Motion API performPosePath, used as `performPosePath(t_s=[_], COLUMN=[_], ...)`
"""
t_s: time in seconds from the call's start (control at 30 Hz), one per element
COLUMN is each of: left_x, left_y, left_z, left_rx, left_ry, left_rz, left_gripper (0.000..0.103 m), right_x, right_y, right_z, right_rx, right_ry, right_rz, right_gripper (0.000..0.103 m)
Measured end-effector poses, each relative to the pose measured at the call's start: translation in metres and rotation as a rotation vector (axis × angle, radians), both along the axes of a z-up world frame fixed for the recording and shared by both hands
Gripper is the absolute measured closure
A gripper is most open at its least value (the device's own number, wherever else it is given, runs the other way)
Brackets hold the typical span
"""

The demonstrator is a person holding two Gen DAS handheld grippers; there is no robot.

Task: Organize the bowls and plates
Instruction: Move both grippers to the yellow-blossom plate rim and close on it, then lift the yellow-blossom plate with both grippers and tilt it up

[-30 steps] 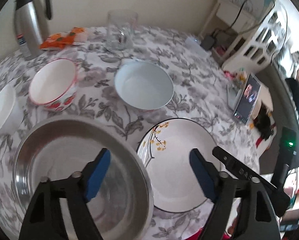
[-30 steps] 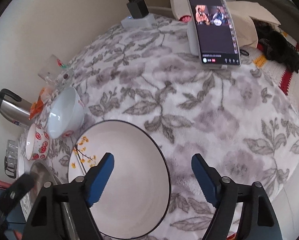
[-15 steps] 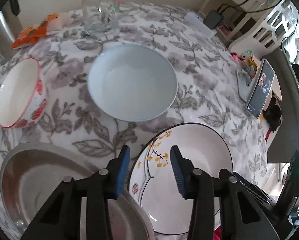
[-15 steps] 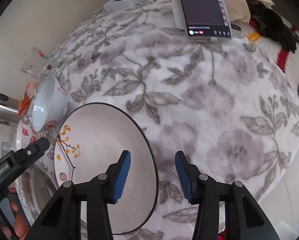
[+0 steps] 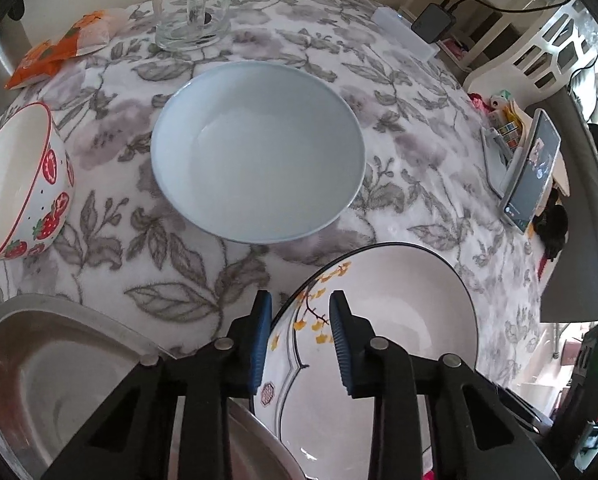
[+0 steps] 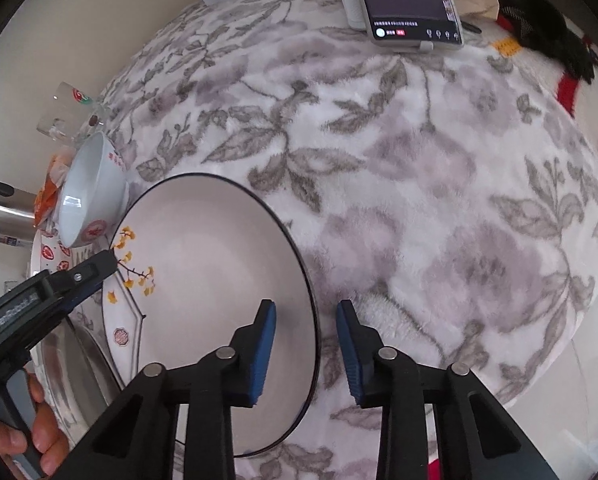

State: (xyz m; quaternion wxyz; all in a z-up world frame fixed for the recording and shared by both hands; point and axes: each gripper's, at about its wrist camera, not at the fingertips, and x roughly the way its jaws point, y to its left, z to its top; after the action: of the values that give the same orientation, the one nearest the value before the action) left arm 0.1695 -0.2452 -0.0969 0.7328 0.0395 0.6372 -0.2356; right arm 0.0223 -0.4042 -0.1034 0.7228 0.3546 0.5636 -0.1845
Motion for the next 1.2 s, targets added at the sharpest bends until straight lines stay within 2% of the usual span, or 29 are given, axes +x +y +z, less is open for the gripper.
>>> performPosePath(t_s=[0.37,0.77,0.83,0.93,1.2], left_x=[0.002,0.003,0.002,0.001,0.003], left_y=[-0.003,-0.002,-0.003,-0.004,-0.003], left_z=[-0.003,-0.003,-0.001,0.0,-0.003], left_rx=[0.004,-0.029,-0.032,-0.027,-0.039], left_ry=[-0.029,-0.028,-0.029,-0.033,-0.022], left_rz=[-0.019,-0.022,-0.023,-0.029,-0.025], left_gripper=[0.084,0.085,0.085,0.085,0.085], right_x=[-0.005,-0.009,-0.011,-0.01,-0.011], right_y=[0.01,-0.007,-0.012,-0.016,-0.012], right_z=[-0.002,0.002,0.005,0.012,0.003], right_rx=[0.032,0.062,0.043,0.013,0.035], right_ry=[-0.001,-0.051,-0.058,-0.077,-0.054], right_rz=[-0.018,-0.084,-0.1,-0.097,-0.076], right_gripper=[0.081,0.086,0.09,0.091,0.091])
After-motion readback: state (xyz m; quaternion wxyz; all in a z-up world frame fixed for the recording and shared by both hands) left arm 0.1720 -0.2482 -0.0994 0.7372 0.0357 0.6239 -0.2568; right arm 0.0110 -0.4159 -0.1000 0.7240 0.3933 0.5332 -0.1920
